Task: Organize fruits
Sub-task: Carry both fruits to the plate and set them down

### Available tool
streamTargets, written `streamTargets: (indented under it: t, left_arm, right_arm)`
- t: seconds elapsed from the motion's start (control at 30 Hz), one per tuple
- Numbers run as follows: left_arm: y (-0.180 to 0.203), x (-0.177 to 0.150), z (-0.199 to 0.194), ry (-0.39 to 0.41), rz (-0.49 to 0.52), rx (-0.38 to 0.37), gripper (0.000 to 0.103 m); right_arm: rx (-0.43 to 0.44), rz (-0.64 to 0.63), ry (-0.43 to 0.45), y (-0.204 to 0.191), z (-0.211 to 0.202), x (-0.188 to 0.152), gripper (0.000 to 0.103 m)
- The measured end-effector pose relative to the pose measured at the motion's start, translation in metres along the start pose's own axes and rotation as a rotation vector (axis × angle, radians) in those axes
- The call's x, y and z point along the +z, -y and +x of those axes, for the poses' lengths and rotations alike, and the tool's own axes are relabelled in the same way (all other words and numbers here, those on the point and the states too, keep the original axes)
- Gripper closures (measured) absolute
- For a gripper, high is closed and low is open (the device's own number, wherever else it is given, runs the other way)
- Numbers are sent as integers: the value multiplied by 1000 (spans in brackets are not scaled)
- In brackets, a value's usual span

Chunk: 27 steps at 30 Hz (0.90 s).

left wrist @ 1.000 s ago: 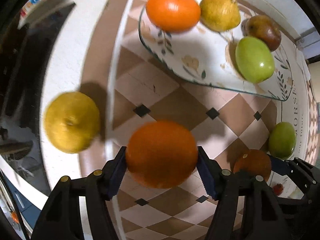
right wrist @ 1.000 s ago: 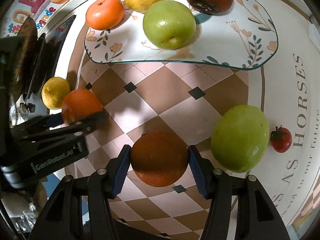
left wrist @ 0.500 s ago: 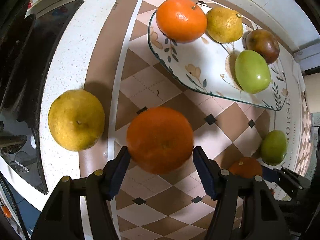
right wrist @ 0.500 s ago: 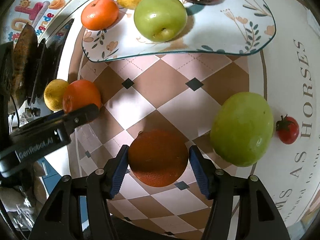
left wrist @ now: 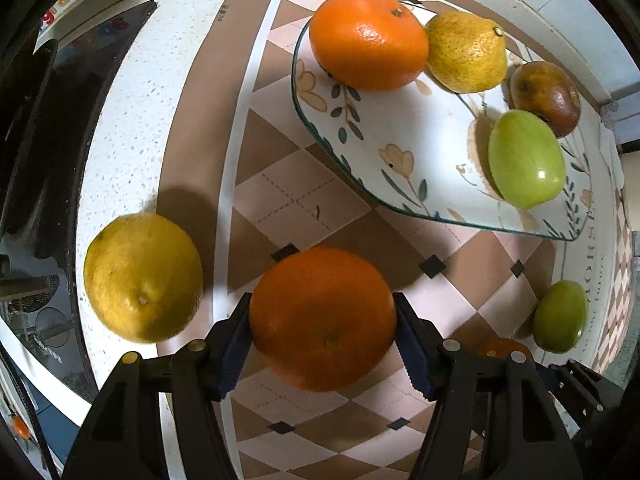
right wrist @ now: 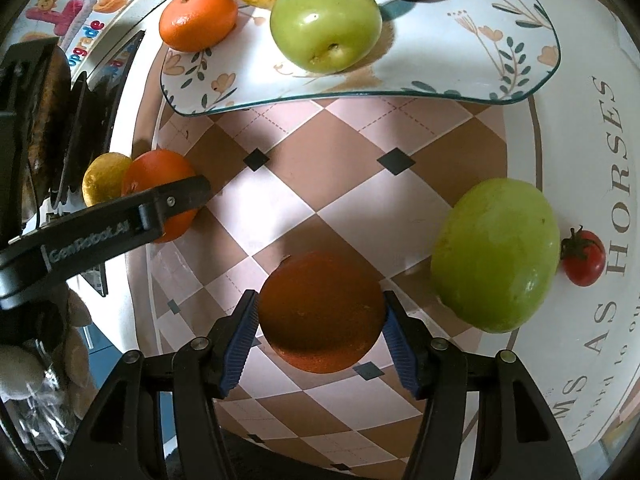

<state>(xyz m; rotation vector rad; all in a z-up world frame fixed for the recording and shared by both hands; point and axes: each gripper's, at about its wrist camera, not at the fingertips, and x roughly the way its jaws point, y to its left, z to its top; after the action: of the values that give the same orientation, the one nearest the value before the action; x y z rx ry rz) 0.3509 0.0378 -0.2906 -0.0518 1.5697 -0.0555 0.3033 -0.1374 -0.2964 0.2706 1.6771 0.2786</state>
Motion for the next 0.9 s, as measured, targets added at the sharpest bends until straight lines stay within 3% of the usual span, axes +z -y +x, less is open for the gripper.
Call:
streamTargets:
  t: [0.27, 0.43, 0.6, 0.73, 0.9]
  left_arm:
    - [6, -1, -1, 22, 11, 5, 41]
    - [11, -6, -35, 63, 5, -66, 41]
    - [27, 15, -81, 144, 32, -125, 41]
    - [38, 36, -93, 196, 80, -64, 40]
    - [47, 70, -67, 141, 92, -27, 40]
  right_arm:
    - [-30, -9, 41, -4, -7, 2, 43]
    - [33, 29, 90, 2, -34, 8, 44]
    - [71, 87, 197, 16, -82, 29, 44]
    - [38, 139, 246, 37, -101, 63, 43]
    - [-17, 169, 237, 55, -98, 97, 43]
